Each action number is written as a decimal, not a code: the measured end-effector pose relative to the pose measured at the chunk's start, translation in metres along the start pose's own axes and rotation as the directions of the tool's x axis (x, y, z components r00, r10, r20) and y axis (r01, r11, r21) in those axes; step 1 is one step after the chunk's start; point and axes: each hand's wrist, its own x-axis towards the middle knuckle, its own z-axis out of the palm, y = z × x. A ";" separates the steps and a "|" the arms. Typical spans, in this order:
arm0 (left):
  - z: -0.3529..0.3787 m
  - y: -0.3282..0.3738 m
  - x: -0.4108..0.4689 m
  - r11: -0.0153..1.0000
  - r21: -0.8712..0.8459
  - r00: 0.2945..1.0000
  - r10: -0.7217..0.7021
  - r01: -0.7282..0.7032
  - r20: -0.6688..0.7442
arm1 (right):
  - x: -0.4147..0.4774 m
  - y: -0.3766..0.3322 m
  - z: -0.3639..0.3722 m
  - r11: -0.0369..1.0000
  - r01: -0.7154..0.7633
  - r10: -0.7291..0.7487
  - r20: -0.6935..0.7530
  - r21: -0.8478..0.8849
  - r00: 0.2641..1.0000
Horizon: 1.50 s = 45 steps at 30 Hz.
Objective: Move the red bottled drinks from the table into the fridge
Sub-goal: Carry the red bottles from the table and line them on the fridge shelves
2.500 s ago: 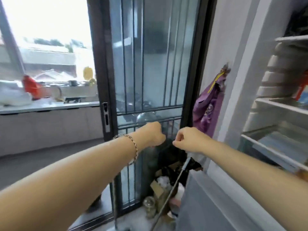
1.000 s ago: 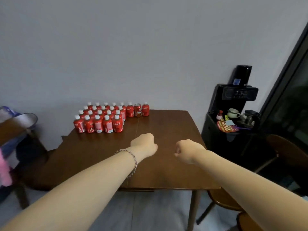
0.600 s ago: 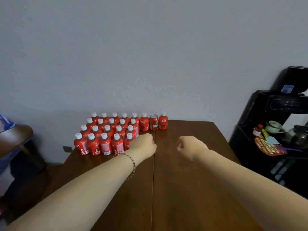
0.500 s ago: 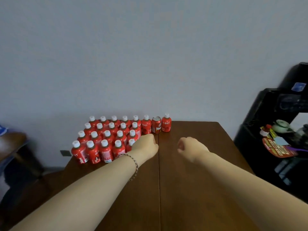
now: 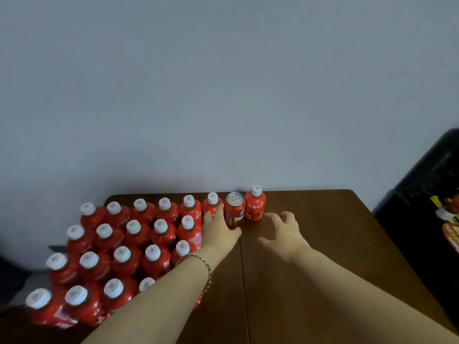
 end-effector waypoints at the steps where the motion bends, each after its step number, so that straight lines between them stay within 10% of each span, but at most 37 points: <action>1: 0.004 0.000 0.012 1.000 0.000 1.000 -0.021 0.021 0.003 | 0.016 0.002 0.001 1.000 -0.004 0.004 -0.008 0.010 1.000; 10: 0.052 -0.031 0.115 0.988 0.049 0.987 -0.143 0.147 -0.074 | 0.137 0.033 0.034 0.997 0.048 -0.051 0.057 0.059 0.997; 20: 0.058 -0.062 0.145 0.978 0.200 0.995 0.068 -0.053 -0.071 | 0.183 0.033 0.080 0.952 0.178 -0.168 -0.062 0.250 0.984; 32: 0.046 -0.066 0.089 0.928 0.155 0.847 0.230 -0.339 0.480 | 0.116 0.081 0.082 0.894 0.418 -0.445 0.195 0.164 0.874; 45: 0.067 -0.078 0.077 0.954 0.082 0.908 0.244 -0.287 0.340 | 0.119 0.076 0.086 0.915 0.397 -0.404 0.150 0.079 0.902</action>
